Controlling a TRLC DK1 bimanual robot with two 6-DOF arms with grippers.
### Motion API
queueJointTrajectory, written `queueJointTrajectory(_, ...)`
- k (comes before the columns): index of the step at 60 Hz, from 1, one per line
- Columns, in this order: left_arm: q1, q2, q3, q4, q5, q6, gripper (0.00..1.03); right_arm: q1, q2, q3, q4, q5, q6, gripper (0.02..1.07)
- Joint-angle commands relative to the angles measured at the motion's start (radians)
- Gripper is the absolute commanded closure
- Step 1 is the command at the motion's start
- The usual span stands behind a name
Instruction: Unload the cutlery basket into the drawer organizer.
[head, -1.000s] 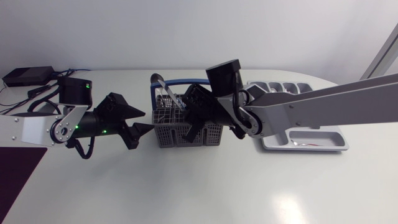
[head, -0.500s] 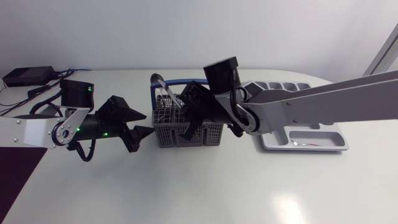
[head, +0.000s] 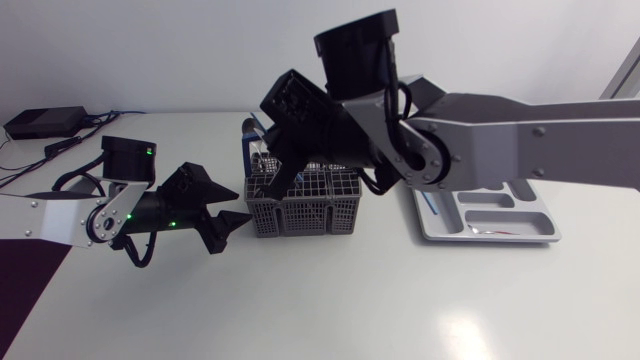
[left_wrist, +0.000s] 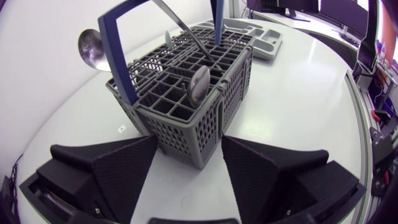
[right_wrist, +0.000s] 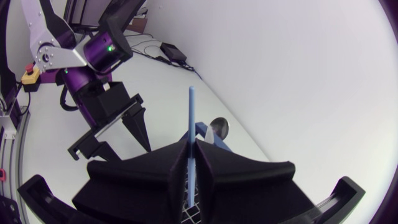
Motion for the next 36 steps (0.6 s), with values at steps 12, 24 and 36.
queueJointTrajectory(12, -0.006, -0.107, -0.021, -0.03, -0.018, 0.008, 0.23, 0.001, -0.203, 0.02, -0.202, 0.03, 0.093, 0.95)
queueJointTrajectory(24, -0.006, -0.173, -0.022, -0.069, -0.022, 0.011, 0.23, -0.116, -0.399, -0.066, -0.375, 0.024, 0.162, 0.95)
queueJointTrajectory(36, -0.046, -0.21, -0.017, -0.093, -0.054, 0.007, 0.23, -0.309, -0.511, -0.181, -0.455, -0.006, 0.2, 0.95)
